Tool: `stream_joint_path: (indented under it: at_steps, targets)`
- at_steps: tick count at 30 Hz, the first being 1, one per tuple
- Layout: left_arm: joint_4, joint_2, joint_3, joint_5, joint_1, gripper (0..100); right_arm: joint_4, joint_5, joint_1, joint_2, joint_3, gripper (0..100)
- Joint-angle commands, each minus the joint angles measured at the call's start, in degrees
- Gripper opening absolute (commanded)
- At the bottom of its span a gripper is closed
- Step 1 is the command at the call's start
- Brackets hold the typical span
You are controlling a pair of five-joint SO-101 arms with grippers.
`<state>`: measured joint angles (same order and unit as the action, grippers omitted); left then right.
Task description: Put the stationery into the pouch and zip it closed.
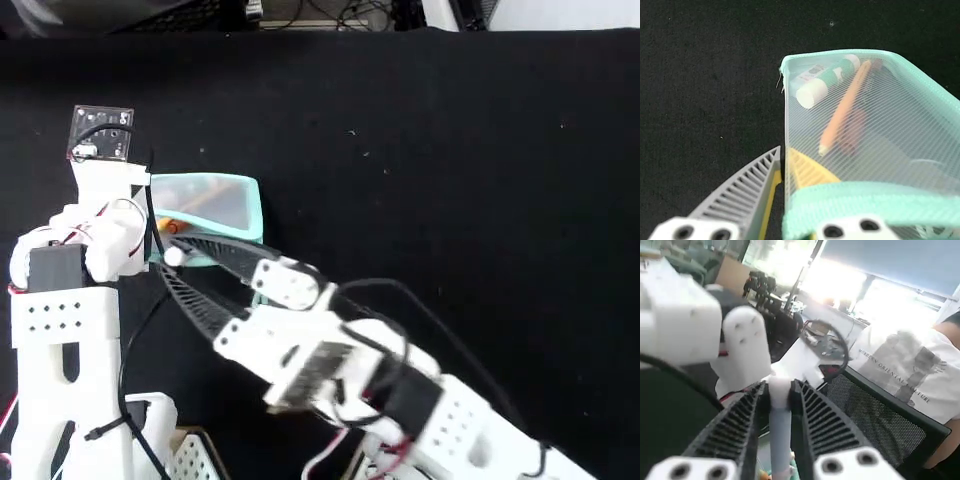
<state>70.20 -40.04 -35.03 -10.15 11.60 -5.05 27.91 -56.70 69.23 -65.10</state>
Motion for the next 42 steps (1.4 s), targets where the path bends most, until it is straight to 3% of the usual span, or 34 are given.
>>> stream_joint_path:
  at_steps: [1,7,16,18,22,25,34,42]
  targets:
    - [-0.4,0.7,-0.7,-0.4,-0.1,3,7.4,2.7,1.7,-5.9,-0.8,1.2]
    - [-0.4,0.7,-0.7,-0.4,-0.1,3,9.0,2.9,5.0,-13.4,-2.3,1.2]
    - [-0.4,0.7,-0.7,-0.4,-0.1,3,7.8,2.9,5.3,-12.3,-9.7,1.2]
    - [-0.4,0.7,-0.7,-0.4,-0.1,3,1.2,2.6,5.3,-12.4,-8.2,1.5]
    - [-0.4,0.7,-0.7,-0.4,-0.1,3,-25.8,1.4,5.3,-12.4,4.0,10.6]
    - [-0.4,0.7,-0.5,-0.4,-0.1,3,-39.0,-2.5,5.3,-12.3,15.3,14.4]
    - [-0.4,0.7,-0.7,-0.4,-0.1,3,-56.5,-3.4,6.6,-11.9,36.3,19.1]
    - [-0.4,0.7,-0.7,-0.4,-0.1,3,-59.9,-3.5,13.4,-11.9,25.5,19.4]
